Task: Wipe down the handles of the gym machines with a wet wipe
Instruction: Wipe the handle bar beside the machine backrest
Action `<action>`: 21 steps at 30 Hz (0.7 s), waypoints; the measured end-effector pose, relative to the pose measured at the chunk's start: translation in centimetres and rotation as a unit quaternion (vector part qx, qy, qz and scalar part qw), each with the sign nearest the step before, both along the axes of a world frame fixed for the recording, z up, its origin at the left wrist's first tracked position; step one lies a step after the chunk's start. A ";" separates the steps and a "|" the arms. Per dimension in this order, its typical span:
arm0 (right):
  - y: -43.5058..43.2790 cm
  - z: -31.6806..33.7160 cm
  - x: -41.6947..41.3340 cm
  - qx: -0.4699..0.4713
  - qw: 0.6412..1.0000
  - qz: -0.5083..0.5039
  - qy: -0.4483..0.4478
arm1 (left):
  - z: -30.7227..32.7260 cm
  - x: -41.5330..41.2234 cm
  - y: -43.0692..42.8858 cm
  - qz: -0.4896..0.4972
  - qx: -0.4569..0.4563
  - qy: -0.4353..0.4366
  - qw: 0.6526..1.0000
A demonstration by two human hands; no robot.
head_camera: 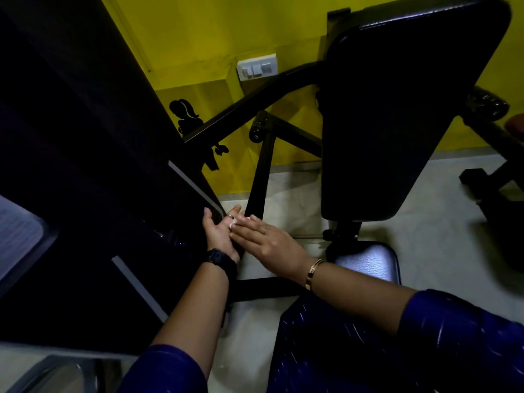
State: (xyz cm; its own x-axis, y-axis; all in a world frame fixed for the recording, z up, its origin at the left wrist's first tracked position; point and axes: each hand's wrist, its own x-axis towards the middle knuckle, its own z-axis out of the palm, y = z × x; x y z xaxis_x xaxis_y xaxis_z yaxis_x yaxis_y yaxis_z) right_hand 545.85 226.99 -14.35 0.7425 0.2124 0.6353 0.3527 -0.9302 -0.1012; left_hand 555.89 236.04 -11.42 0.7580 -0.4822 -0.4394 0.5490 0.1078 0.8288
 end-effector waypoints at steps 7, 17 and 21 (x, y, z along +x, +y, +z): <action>-2.4 -0.3 0.1 -0.188 0.981 0.038 -0.016 | 0.1 0.1 0.2 0.004 -0.003 0.029 1.000; -2.4 -1.4 -2.3 -0.145 0.989 0.031 0.023 | 0.1 -1.0 -0.3 0.015 -0.049 0.049 0.998; -1.4 -0.7 -2.0 0.000 0.998 0.031 0.045 | 0.7 -1.9 -0.7 0.033 -0.042 0.002 0.999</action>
State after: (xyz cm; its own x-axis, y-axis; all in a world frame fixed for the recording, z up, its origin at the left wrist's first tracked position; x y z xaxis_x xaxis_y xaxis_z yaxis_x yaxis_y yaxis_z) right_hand 543.87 225.58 -15.03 0.7825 0.2599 0.5658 0.3991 -0.9068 -0.1354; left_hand 554.00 235.38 -10.73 0.7876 -0.4664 -0.4027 0.5418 0.2127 0.8132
